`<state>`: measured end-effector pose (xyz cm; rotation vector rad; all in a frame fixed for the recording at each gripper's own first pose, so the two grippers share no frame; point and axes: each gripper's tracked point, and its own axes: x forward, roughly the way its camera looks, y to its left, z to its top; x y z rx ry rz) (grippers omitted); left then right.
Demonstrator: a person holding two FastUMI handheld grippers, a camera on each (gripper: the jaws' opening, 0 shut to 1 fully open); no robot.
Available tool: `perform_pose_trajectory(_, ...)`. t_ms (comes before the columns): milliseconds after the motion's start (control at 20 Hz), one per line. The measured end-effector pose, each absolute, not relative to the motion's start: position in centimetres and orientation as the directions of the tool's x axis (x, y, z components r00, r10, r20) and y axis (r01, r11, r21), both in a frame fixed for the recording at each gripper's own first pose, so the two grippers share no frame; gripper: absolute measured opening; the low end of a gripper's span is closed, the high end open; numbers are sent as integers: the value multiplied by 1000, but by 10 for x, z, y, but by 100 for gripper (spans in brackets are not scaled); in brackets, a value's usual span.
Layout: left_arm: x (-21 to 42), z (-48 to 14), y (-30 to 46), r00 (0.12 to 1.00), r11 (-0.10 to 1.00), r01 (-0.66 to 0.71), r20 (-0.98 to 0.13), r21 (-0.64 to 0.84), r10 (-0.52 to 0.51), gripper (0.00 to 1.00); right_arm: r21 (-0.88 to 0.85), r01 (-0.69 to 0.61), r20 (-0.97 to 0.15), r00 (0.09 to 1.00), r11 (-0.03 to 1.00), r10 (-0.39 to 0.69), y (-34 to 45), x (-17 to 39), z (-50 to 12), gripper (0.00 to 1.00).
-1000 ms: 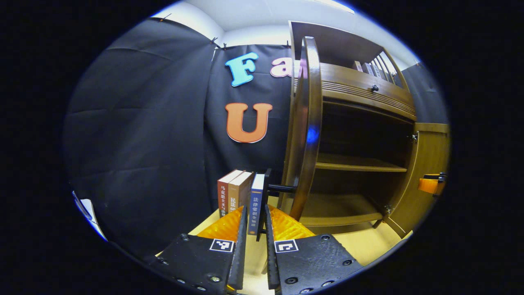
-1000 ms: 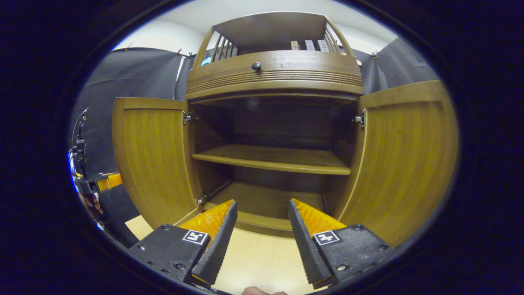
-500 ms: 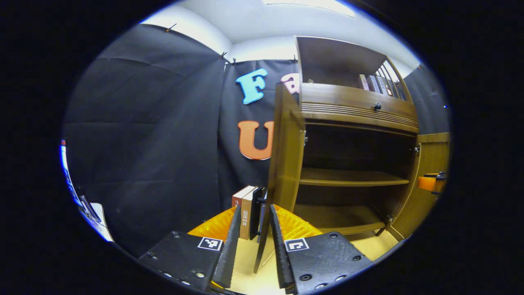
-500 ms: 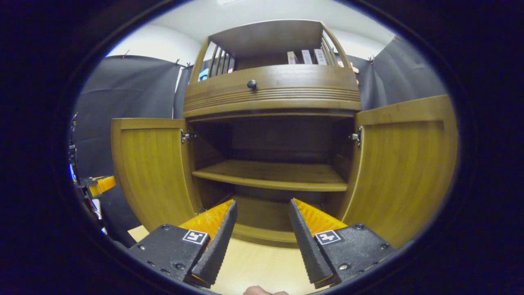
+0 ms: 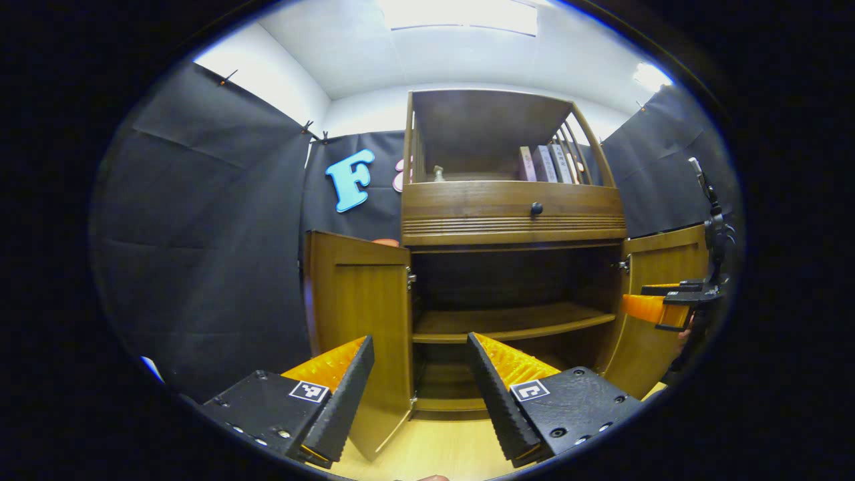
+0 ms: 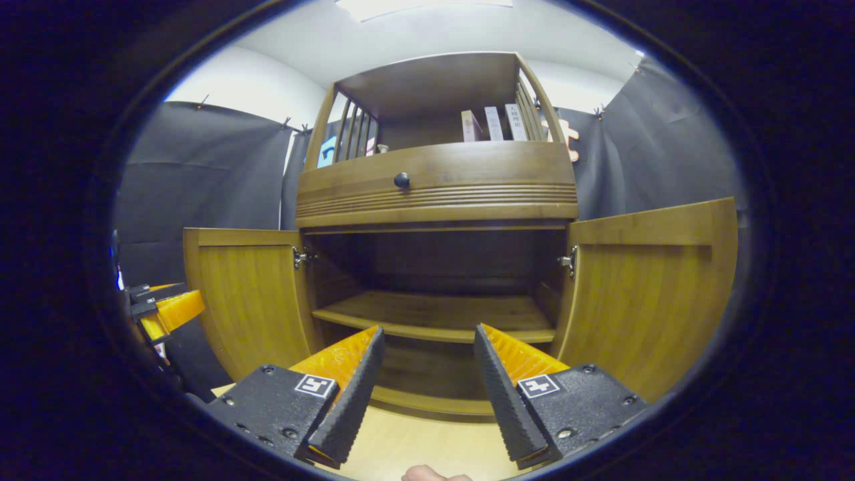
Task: Open the right door of the double-door shoe cabinet with the right hand, and open the left door with the left hand.
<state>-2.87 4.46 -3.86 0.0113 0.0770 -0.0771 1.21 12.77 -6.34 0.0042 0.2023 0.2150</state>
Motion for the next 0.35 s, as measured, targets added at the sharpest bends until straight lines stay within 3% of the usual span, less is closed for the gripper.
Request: perform_pose_trajectory(350,-27,-24,-5,990,991,122,-61,-50,-125,100,9,-208,-159,965,978,207,121,11,-48,87)
